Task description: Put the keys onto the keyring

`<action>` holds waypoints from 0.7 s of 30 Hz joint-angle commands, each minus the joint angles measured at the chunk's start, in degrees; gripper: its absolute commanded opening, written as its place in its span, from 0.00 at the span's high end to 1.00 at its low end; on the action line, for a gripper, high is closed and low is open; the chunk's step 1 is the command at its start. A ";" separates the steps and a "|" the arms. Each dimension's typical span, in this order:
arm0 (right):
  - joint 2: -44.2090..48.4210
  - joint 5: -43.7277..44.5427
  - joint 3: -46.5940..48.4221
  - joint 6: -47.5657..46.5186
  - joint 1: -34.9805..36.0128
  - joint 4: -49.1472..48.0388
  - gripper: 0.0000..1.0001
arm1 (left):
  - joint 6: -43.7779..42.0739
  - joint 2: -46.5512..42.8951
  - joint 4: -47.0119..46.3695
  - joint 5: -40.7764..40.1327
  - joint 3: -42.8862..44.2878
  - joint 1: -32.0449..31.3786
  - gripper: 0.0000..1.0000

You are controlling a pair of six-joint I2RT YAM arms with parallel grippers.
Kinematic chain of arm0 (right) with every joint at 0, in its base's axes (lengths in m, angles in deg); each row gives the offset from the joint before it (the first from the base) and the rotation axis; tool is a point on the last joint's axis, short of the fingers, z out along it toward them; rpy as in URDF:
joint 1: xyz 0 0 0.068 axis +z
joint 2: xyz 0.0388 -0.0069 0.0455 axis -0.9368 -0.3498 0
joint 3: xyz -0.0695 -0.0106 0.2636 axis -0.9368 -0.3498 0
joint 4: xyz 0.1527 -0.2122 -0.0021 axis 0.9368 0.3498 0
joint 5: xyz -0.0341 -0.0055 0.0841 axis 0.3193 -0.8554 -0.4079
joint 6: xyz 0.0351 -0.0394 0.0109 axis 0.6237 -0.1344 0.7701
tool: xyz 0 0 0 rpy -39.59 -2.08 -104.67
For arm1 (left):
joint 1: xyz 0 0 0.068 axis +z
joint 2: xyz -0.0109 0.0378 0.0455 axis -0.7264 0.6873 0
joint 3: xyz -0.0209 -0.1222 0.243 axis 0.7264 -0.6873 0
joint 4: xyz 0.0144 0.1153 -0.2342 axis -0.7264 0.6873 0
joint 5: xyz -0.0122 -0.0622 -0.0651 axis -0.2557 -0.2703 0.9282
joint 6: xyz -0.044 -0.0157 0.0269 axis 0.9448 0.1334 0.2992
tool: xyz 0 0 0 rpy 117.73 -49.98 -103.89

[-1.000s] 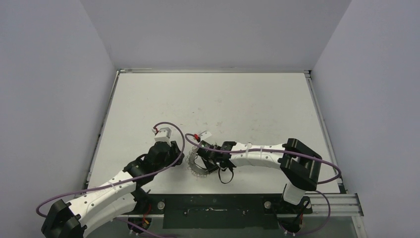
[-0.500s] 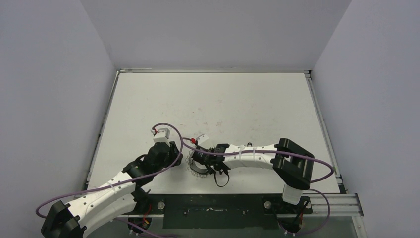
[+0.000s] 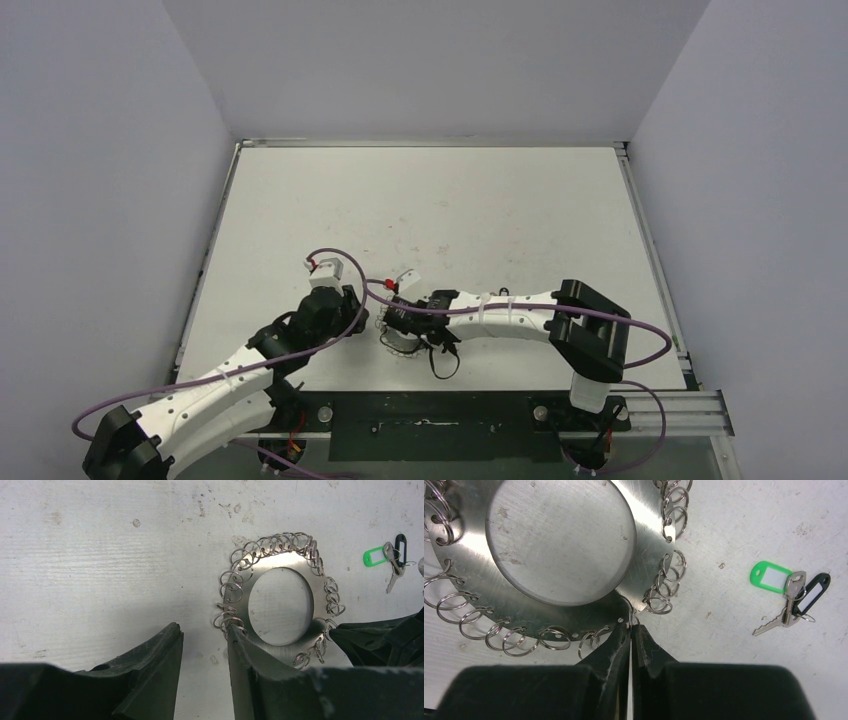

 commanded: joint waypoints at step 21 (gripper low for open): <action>24.49 -24.77 -11.45 -20.94 -9.54 -22.91 1.00 | -30.20 -8.76 -33.12 24.09 -8.56 -0.24 0.64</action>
